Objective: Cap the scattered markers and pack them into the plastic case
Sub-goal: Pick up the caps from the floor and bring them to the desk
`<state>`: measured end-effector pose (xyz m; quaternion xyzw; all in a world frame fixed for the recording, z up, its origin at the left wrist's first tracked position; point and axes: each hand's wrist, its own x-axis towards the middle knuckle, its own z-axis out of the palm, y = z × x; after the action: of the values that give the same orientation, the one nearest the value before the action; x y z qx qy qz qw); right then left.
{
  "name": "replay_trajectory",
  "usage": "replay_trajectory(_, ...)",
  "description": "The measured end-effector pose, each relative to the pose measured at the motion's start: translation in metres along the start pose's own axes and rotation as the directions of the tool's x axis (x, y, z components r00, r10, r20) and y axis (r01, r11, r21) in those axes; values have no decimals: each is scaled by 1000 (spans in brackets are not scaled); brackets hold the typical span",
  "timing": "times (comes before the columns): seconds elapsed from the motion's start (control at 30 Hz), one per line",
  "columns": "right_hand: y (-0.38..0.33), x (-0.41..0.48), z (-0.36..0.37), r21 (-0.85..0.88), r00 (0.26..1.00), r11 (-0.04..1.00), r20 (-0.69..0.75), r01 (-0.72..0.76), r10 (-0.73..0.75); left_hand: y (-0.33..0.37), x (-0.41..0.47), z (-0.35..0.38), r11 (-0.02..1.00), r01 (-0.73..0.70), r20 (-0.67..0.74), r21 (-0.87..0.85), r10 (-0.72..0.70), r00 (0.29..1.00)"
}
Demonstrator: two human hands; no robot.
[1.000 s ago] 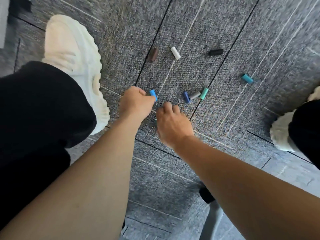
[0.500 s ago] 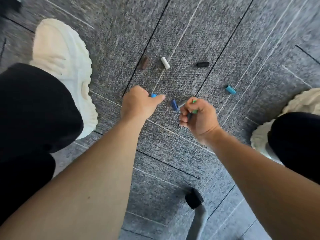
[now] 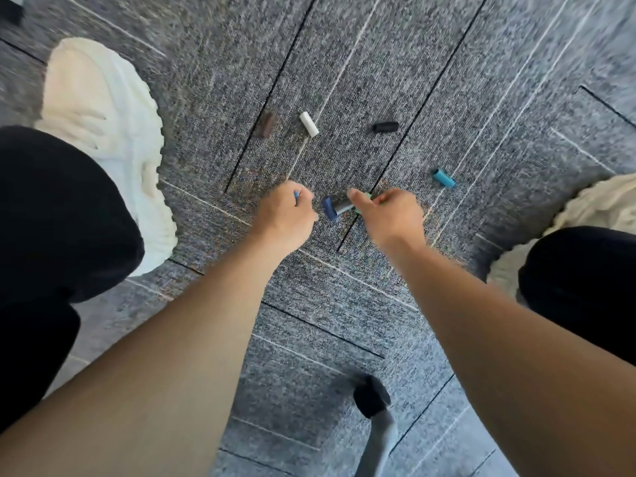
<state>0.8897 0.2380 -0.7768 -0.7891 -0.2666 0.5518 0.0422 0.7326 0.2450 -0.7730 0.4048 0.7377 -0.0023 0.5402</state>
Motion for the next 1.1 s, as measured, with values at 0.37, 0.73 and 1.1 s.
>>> replay_trajectory(0.37, -6, 9, -11, 297, 999, 955, -32, 15, -6, 30, 15, 11, 984, 132, -102, 120, -120, 988)
replay_trajectory(0.73, 12, 24, -76, 43, 877, 991, -472, 125, -90, 19, 11, 19, 964, 127, -60, 233, -116, 991)
replay_trajectory(1.1, 2, 39, -90, -356, 951, 909, -133, 216, -278, 9, -6, 24, 998, 44, 60, -34, -42, 997)
